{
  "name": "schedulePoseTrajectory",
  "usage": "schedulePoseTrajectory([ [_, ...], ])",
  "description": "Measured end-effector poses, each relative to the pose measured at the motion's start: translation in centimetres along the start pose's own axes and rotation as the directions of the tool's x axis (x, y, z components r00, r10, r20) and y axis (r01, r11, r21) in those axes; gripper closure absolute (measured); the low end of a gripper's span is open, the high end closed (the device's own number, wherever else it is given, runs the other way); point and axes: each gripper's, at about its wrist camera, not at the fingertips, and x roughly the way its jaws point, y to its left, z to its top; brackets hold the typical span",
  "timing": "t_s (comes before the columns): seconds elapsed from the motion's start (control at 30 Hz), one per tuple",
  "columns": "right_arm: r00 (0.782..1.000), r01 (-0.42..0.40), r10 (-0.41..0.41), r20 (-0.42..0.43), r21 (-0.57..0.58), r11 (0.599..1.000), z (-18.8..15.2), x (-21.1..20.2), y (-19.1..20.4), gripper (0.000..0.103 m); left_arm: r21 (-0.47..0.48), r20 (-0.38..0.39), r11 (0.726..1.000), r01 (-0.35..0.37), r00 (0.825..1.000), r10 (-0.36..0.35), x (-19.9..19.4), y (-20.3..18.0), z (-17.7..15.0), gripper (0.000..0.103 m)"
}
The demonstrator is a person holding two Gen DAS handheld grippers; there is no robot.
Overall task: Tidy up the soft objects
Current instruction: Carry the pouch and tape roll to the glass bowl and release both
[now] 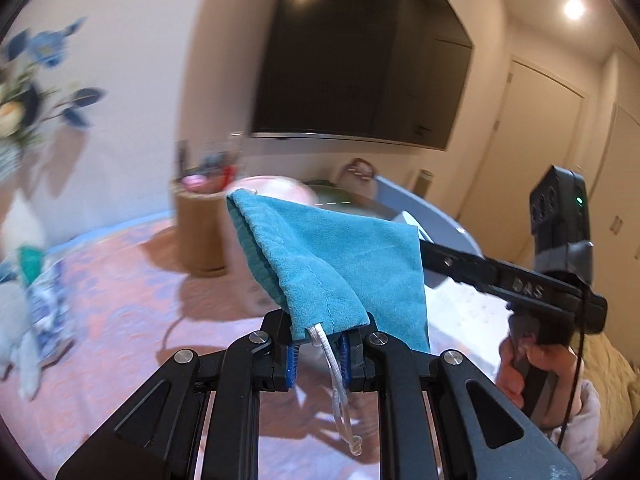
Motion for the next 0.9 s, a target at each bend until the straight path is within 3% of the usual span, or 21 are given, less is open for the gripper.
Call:
schedulePoseTrajectory([
  [0.2,0.996,0.075,-0.079,0.037,0.084,0.994,2.3,-1.9,-5.1,0.037,0.09,0.006,0.994,0.054,0.999,-0.054,3.4,-4.7,2.4,0.09],
  [0.33,0.993,0.105,-0.11,0.038,0.117,0.988,3.7,-2.0,-7.6,0.037,0.134,0.022,0.99,0.038,0.999,-0.041,6.0,-6.7,5.1,0.09],
  [0.57,0.988,0.147,-0.151,0.025,0.128,0.981,6.2,-0.4,-10.3,0.037,0.099,0.024,0.995,0.011,1.0,-0.014,10.7,-6.4,9.9,0.09],
  [0.73,0.986,0.163,-0.165,0.001,0.121,0.979,7.5,2.0,-11.4,0.034,0.082,-0.01,0.996,-0.028,1.0,0.029,14.0,-5.7,11.5,0.087],
  [0.77,0.984,0.175,-0.175,-0.01,0.117,0.978,7.6,2.4,-11.4,0.028,0.072,-0.03,0.997,-0.039,0.999,0.041,14.7,-5.5,11.7,0.076],
  [0.8,0.982,0.187,-0.186,-0.017,0.115,0.976,7.6,2.7,-11.5,0.016,0.06,-0.049,0.997,-0.042,0.998,0.045,15.2,-5.3,11.9,0.058],
  [0.83,0.981,0.194,-0.193,-0.02,0.112,0.975,7.6,2.9,-11.6,0.011,0.046,-0.063,0.998,-0.042,0.997,0.045,15.5,-5.0,12.3,0.047],
  [0.87,0.981,0.194,-0.194,-0.018,0.111,0.975,7.7,3.0,-11.6,0.008,0.022,-0.071,0.999,-0.05,0.996,0.051,15.8,-4.5,12.5,0.023],
  [0.9,0.982,0.189,-0.188,-0.02,0.113,0.975,7.7,3.1,-11.7,0.008,0.011,-0.063,0.998,-0.06,0.996,0.06,15.8,-4.3,12.6,0.01],
])
